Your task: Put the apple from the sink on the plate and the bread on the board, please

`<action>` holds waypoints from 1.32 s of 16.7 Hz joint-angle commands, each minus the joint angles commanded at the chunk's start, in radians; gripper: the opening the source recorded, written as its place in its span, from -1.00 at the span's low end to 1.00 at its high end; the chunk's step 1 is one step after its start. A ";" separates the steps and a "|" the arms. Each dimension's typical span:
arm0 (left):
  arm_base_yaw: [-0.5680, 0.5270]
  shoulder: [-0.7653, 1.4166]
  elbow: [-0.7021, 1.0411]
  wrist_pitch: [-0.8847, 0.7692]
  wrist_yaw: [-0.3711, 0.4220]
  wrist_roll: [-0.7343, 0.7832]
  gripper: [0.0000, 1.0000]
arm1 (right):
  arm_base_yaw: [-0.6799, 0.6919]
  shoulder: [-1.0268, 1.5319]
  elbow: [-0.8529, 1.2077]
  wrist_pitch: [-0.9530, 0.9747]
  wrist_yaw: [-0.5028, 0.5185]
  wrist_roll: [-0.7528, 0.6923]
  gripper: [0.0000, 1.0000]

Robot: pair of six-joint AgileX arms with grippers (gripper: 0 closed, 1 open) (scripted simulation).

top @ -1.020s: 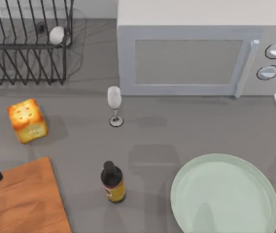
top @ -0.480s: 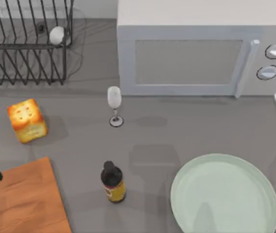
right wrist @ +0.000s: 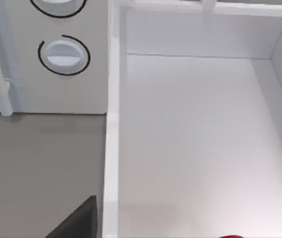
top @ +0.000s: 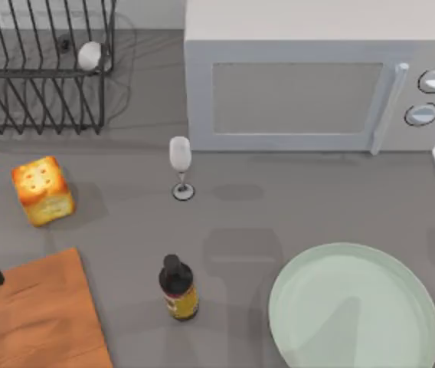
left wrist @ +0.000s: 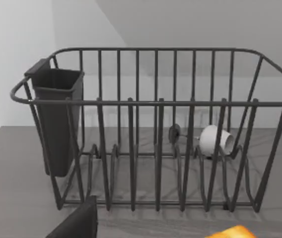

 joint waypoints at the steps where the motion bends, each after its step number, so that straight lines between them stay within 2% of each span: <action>1: 0.000 0.000 0.000 0.000 0.000 0.000 1.00 | -0.013 0.100 0.062 -0.046 0.000 -0.012 1.00; 13: 0.000 0.000 0.000 0.000 0.000 0.000 1.00 | -0.162 1.122 0.763 -0.559 0.001 -0.153 1.00; 17: 0.000 0.000 0.000 0.000 0.000 0.000 1.00 | -0.190 1.317 0.895 -0.655 0.001 -0.179 1.00; 22: 0.000 0.000 0.000 0.000 0.000 0.000 1.00 | -0.198 1.371 0.935 -0.685 0.001 -0.187 1.00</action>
